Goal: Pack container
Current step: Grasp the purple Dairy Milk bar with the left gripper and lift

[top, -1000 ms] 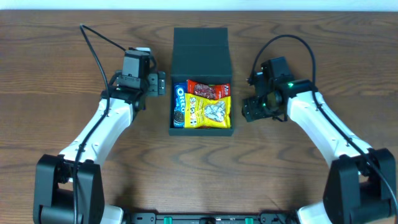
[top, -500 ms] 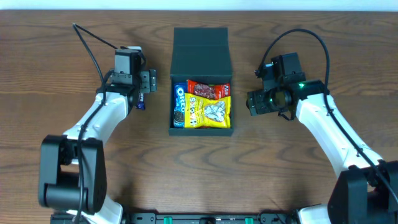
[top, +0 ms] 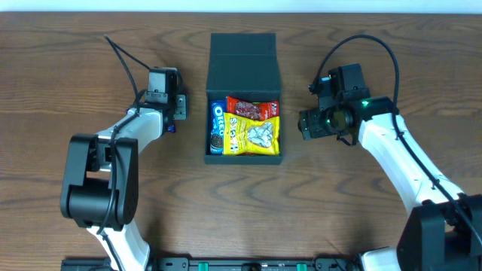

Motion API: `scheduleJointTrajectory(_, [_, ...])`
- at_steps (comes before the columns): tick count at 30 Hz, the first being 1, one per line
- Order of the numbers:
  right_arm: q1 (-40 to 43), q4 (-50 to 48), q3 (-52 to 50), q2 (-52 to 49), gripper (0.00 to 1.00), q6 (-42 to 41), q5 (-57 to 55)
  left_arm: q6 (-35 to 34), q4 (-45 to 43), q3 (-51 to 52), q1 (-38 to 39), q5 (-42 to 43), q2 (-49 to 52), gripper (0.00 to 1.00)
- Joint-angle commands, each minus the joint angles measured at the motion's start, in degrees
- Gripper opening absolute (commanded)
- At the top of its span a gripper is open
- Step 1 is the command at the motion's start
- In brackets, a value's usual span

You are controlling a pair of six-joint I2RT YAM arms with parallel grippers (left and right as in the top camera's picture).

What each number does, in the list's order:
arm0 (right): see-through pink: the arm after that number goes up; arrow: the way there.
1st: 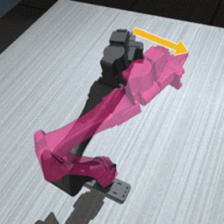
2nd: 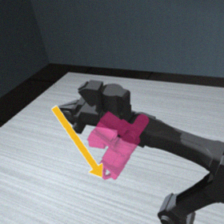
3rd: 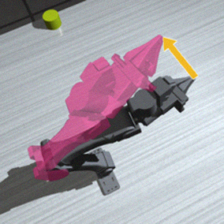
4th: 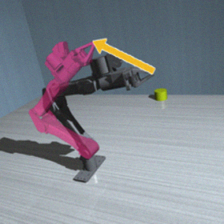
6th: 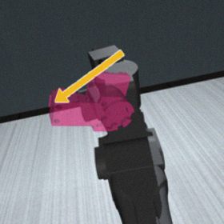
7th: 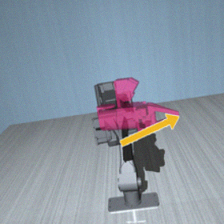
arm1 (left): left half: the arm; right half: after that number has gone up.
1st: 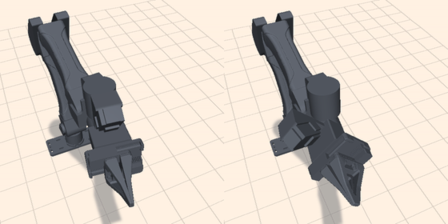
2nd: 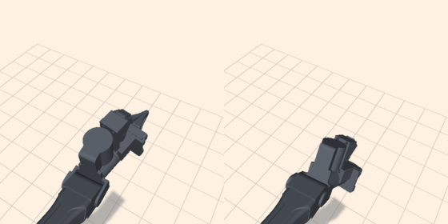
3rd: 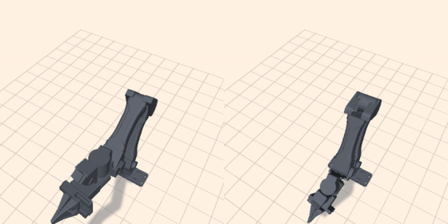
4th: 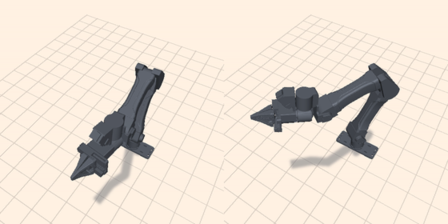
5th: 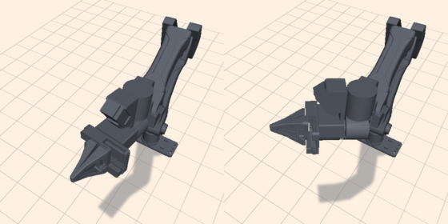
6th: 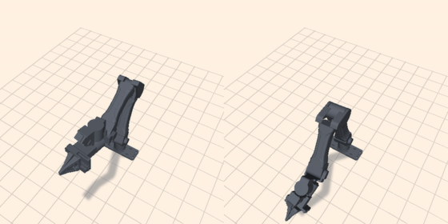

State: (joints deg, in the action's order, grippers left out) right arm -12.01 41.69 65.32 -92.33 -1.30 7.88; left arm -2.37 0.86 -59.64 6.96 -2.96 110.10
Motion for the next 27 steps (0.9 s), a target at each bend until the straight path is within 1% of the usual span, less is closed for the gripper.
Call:
scheduleJointTrajectory(1, [0.5, -0.2, 1.1, 1.0, 0.78, -0.9, -0.2, -2.0, -0.3, -1.3, -0.2, 0.1, 1.8, 0.54])
scheduleJointTrajectory(2, [0.5, -0.2, 1.1, 1.0, 0.78, -0.9, -0.1, -2.2, -0.3, -1.3, -0.2, 0.1, 2.1, 0.52])
scheduleJointTrajectory(3, [0.5, -0.2, 1.1, 1.0, 0.78, -0.9, -0.2, -2.2, -0.1, -1.3, -0.2, 0.0, 2.1, 0.48])
scheduleJointTrajectory(5, [0.5, -0.2, 1.1, 1.0, 0.78, -0.9, -0.2, -2.2, -0.3, -1.3, -0.2, 0.0, 2.1, 0.42])
scheduleJointTrajectory(7, [0.5, -0.5, 1.1, 1.0, 0.78, -0.9, -0.2, -2.2, -0.1, -1.3, -0.2, 0.0, 2.1, 0.26])
scheduleJointTrajectory(9, [0.5, -0.8, 1.1, 1.0, 0.78, -0.9, -0.2, -2.2, 0.1, -1.3, -0.2, 0.0, 2.1, 0.18])
scheduleJointTrajectory(10, [0.5, -1.0, 1.1, 1.0, 0.78, -0.9, -0.2, -2.2, 0.2, -1.3, -0.2, 0.0, 2.1, 0.15])
scheduleJointTrajectory(14, [0.5, -1.6, 1.1, 1.0, 0.79, -0.9, -0.2, -3.1, 0.9, -1.3, -0.2, -0.2, 1.8, 0.14])
scheduleJointTrajectory(17, [0.5, -2.7, 1.1, 1.0, 0.79, -0.9, -0.2, -3.5, 2.1, -1.3, -0.2, -0.2, -0.3, 0.14])
scheduleJointTrajectory(21, [0.5, -4.7, 1.1, 1.0, 0.8, -1.9, -0.1, -3.4, 4.3, -1.3, -0.2, -0.5, -6.4, 0.14])
scheduleJointTrajectory(25, [0.5, -6.3, 1.3, 1.6, 0.81, -1.9, -0.1, -3.5, 8.0, -1.3, -0.1, -0.4, -15.6, 0.14])
scheduleJointTrajectory(27, [0.5, -6.8, 1.3, 2.0, 0.81, -1.9, -0.2, -3.8, 9.7, -1.3, 0.2, -0.4, -18.4, 0.14])
